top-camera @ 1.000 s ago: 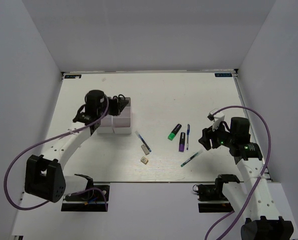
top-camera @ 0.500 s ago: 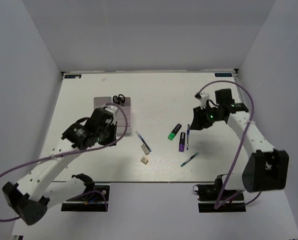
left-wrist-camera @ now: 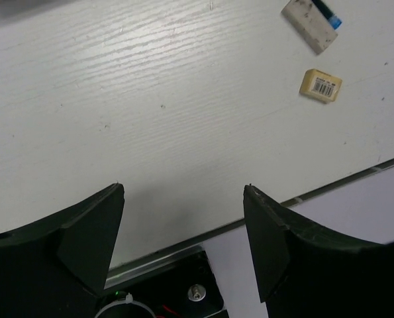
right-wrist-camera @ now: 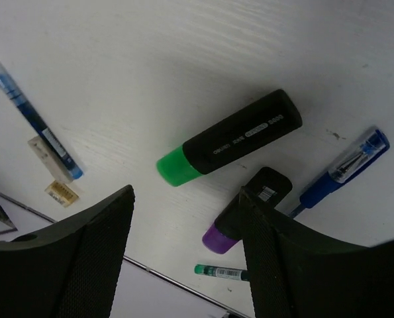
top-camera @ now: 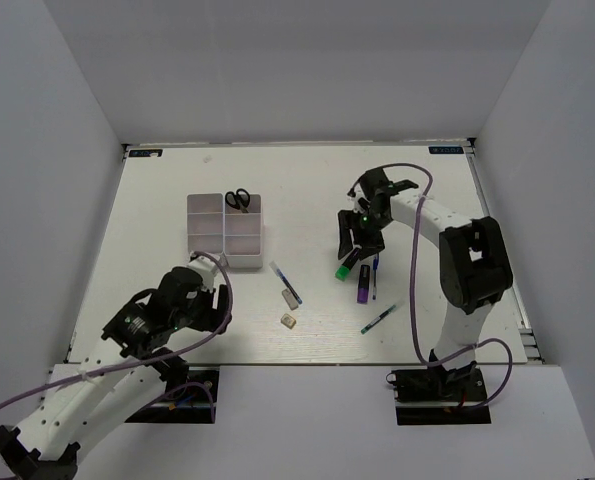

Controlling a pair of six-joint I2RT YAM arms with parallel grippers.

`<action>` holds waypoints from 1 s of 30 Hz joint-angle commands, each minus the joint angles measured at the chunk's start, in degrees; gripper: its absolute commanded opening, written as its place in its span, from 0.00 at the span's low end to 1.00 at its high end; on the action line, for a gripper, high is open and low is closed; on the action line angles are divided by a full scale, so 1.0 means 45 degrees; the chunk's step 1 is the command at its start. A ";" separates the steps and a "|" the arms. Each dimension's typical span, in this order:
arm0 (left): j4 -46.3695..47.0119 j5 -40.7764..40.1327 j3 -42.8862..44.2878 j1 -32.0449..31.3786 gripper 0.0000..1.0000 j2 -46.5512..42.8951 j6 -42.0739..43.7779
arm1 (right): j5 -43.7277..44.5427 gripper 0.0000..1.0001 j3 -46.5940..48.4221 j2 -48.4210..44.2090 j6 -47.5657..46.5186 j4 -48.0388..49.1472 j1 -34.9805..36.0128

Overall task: Sort the stationery into containers
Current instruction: Pick up the pen from the center of the board.

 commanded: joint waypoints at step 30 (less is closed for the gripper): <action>-0.0520 -0.0234 -0.0091 0.0008 0.84 -0.2462 -0.0868 | 0.5637 0.37 0.1034 0.2817 0.3016 -0.0101 0.1216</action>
